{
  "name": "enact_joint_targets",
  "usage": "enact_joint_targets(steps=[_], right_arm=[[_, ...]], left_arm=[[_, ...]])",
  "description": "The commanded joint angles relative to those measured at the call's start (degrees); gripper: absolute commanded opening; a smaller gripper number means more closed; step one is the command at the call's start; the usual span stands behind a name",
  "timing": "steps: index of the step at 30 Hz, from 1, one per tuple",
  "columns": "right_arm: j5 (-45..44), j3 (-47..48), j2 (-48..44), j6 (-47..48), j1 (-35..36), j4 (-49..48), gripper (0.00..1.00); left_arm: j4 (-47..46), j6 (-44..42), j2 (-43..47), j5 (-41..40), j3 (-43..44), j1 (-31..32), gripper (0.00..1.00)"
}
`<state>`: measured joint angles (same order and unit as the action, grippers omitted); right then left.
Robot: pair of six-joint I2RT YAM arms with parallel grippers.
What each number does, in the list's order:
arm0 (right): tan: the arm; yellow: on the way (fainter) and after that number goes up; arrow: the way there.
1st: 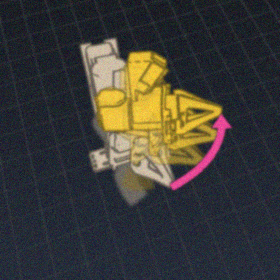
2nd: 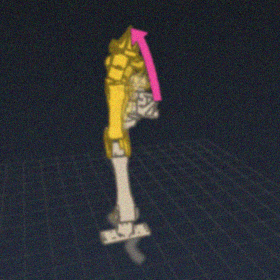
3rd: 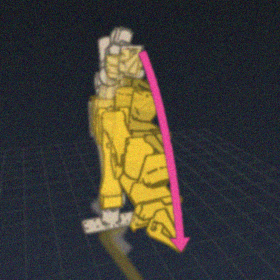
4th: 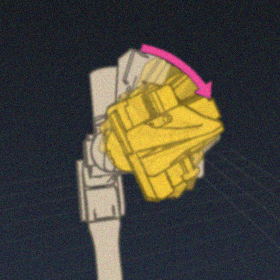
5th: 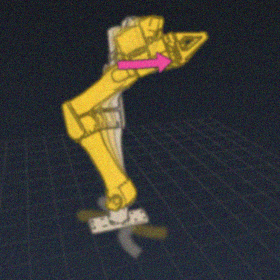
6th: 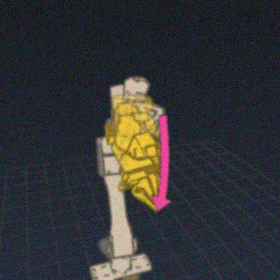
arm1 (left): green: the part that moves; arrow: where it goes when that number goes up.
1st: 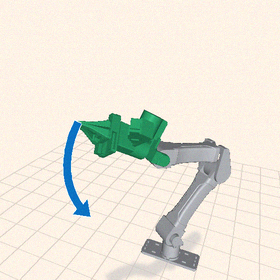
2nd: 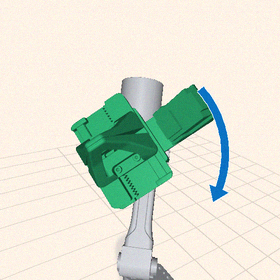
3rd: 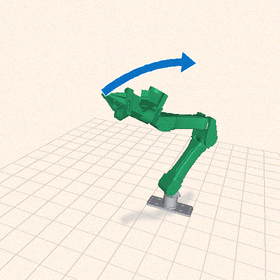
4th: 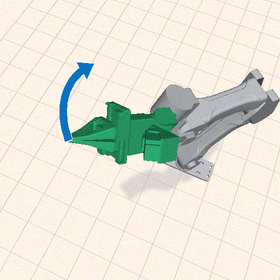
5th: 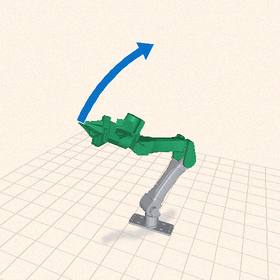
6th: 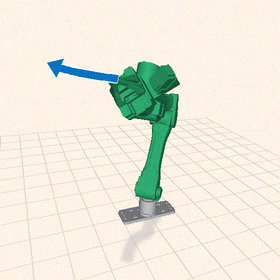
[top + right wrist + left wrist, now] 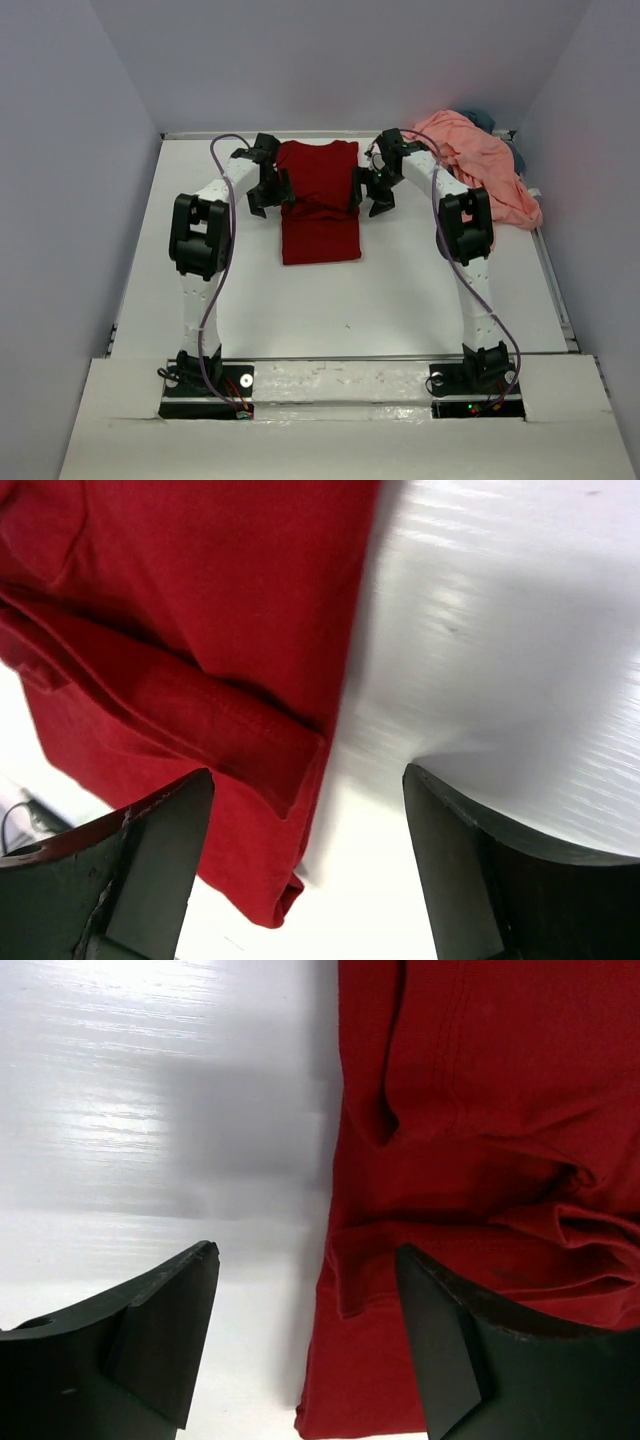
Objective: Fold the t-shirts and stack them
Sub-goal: Fold the folded rectangular tshirt in 1/3 of the way
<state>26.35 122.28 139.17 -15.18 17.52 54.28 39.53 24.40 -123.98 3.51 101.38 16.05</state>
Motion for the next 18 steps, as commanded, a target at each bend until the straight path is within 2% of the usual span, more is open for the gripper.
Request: enact_joint_targets(steps=[1,7,10,14,18], right_arm=[[-2.6,-1.1,-3.6,0.9,-0.5,-2.3,0.82],[-0.2,-6.4,-9.5,-0.4,-1.0,-2.5,0.82],[2.1,-12.7,-15.1,-1.6,-1.5,-3.4,0.83],[9.3,-22.2,-21.6,-4.6,-1.5,-6.3,0.82],[16.0,-33.9,-27.5,-10.9,-1.5,-14.1,0.78]], left_arm=[[-1.8,-0.1,6.2,-2.4,-2.1,-0.2,0.81],[-5.7,0.2,16.2,-1.5,-7.8,-0.3,0.72],[-6.6,1.0,20.5,1.0,-13.4,-0.3,0.72],[-6.3,2.2,26.5,4.0,-22.9,-0.4,0.72],[-8.8,4.2,31.1,8.3,-31.6,-0.3,0.72]])
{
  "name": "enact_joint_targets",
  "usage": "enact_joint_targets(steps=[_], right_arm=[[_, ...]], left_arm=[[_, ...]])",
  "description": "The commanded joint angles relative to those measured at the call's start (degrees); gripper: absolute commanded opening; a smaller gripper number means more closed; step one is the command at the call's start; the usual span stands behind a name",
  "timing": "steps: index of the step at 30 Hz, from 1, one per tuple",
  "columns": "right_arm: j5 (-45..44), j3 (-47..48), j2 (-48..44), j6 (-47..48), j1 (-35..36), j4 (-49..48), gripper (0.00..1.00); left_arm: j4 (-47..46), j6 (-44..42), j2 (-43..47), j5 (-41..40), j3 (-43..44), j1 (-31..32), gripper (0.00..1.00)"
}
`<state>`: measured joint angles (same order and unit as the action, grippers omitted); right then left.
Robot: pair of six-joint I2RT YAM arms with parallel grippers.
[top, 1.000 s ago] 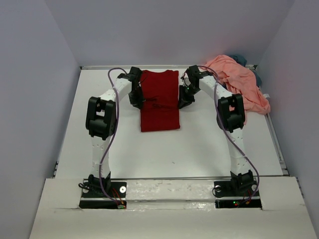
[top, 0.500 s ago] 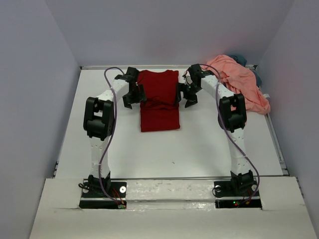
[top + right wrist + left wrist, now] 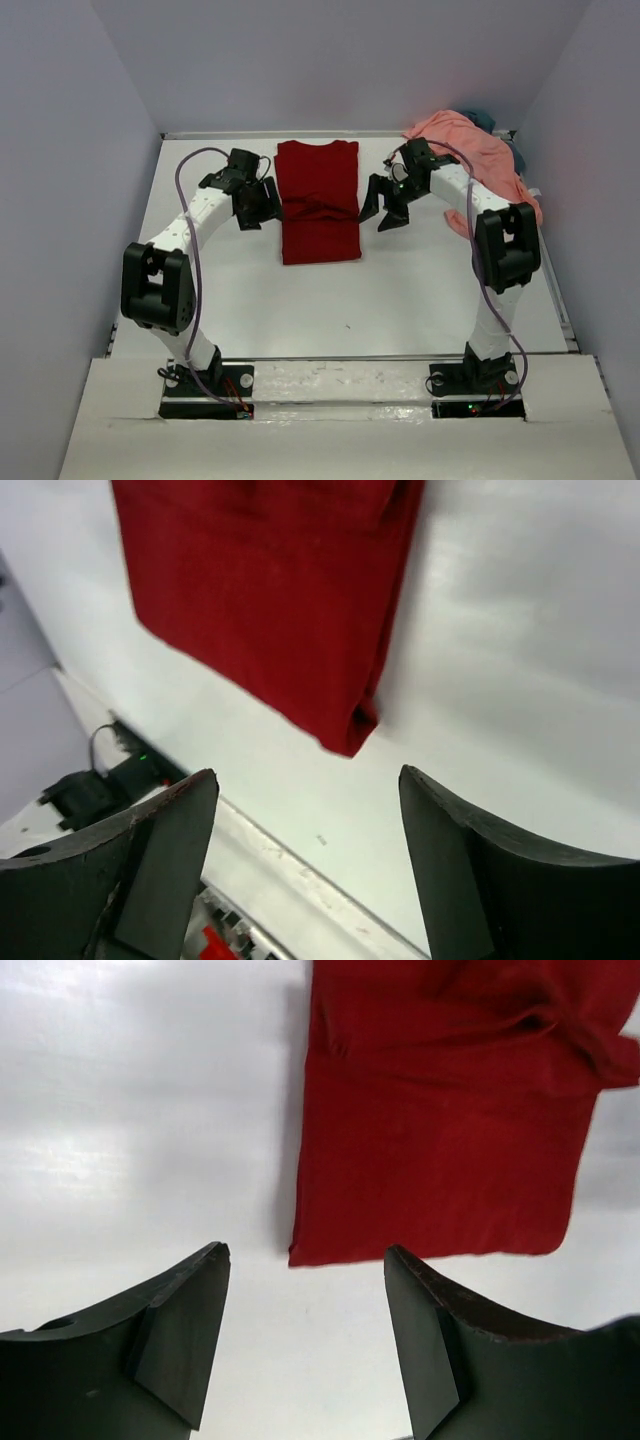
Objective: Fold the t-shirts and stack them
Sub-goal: Fold the folded rectangular tshirt in 1/3 of the way, then grab one side of the 2/3 rectangular tshirt with both arms
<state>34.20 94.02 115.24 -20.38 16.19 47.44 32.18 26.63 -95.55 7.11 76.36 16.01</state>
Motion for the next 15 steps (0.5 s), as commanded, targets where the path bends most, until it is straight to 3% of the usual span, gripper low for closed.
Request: enact_joint_targets(steps=[1,8,15], right_arm=[[10.3,-10.1,-4.8,-6.8,-0.2,-10.7,0.77],[12.5,-23.6,-8.0,-10.7,-0.2,-20.5,0.64],[11.2,-26.0,-7.9,-9.2,-0.2,-24.1,0.61]], left_arm=[[-1.9,2.5,4.0,5.4,-8.1,-0.1,0.72],[-6.6,6.1,6.6,8.0,-18.5,1.4,0.73],[-10.5,8.2,7.4,5.7,-21.4,1.9,0.73]])
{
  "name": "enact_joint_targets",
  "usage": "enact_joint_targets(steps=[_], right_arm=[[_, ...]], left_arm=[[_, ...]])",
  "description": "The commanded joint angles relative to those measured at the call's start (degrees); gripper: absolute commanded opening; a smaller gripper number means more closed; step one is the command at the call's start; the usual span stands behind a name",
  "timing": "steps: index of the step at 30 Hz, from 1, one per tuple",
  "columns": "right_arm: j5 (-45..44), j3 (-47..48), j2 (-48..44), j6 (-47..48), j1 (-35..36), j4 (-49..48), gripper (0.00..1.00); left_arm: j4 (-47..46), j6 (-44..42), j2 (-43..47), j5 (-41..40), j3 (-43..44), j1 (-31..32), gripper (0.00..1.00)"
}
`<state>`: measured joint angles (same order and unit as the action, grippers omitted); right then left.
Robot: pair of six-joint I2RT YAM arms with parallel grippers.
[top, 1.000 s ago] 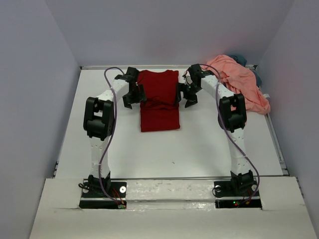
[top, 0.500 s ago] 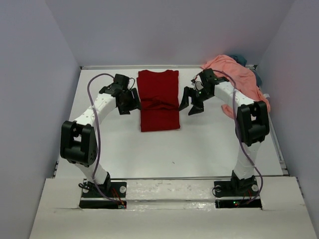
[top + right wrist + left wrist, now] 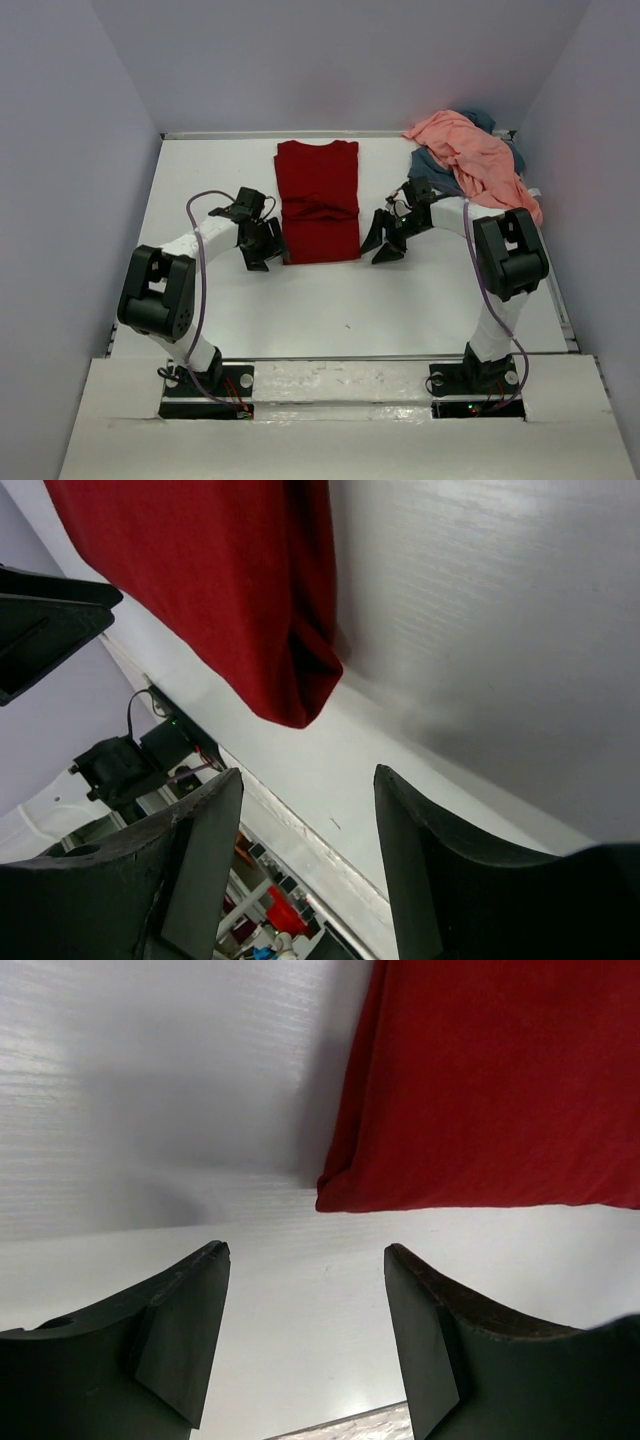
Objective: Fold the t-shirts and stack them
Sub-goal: Grab one side of the 2/3 rectangular tshirt with both arms
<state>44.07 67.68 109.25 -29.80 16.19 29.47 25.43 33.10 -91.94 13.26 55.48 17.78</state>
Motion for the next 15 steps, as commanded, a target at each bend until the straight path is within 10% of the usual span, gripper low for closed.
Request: enact_joint_targets(steps=[1,15], right_arm=[[1.2,0.8,-1.6,0.3,-0.2,-6.5,0.60],[1.8,2.7,2.4,-0.2,-0.2,-8.6,0.55]], left_arm=[[-4.9,2.1,4.0,-1.0,-0.7,0.1,0.73],[-8.0,1.5,0.9,-3.0,-0.8,0.1,0.73]])
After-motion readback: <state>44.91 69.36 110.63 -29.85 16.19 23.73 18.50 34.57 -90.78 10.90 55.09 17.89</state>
